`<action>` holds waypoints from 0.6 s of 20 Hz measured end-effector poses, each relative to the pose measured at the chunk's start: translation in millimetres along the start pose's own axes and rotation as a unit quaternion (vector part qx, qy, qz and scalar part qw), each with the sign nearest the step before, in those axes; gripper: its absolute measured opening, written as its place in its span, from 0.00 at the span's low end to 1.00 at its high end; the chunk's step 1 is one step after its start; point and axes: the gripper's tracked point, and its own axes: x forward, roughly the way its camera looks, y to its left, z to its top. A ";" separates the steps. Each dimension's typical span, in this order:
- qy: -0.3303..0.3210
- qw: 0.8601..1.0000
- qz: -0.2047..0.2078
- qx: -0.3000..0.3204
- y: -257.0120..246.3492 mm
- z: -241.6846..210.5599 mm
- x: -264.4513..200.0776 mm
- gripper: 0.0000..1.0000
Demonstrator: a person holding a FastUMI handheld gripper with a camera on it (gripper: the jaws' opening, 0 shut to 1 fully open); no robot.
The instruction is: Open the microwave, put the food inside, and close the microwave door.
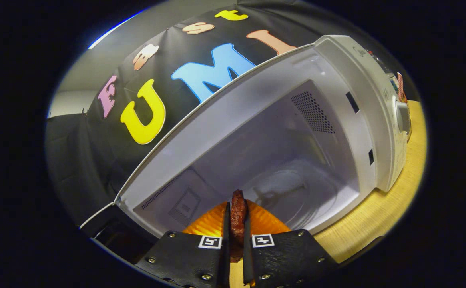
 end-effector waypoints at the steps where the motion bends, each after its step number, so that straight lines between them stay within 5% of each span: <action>1: -0.001 1.000 -0.004 -0.008 -0.5 -3.3 8.6 0.13; 4: -0.027 0.999 -0.005 -0.020 -7.2 -2.8 27.1 0.14; 12: -0.053 0.990 -0.088 -0.098 -61.9 -0.2 56.1 0.31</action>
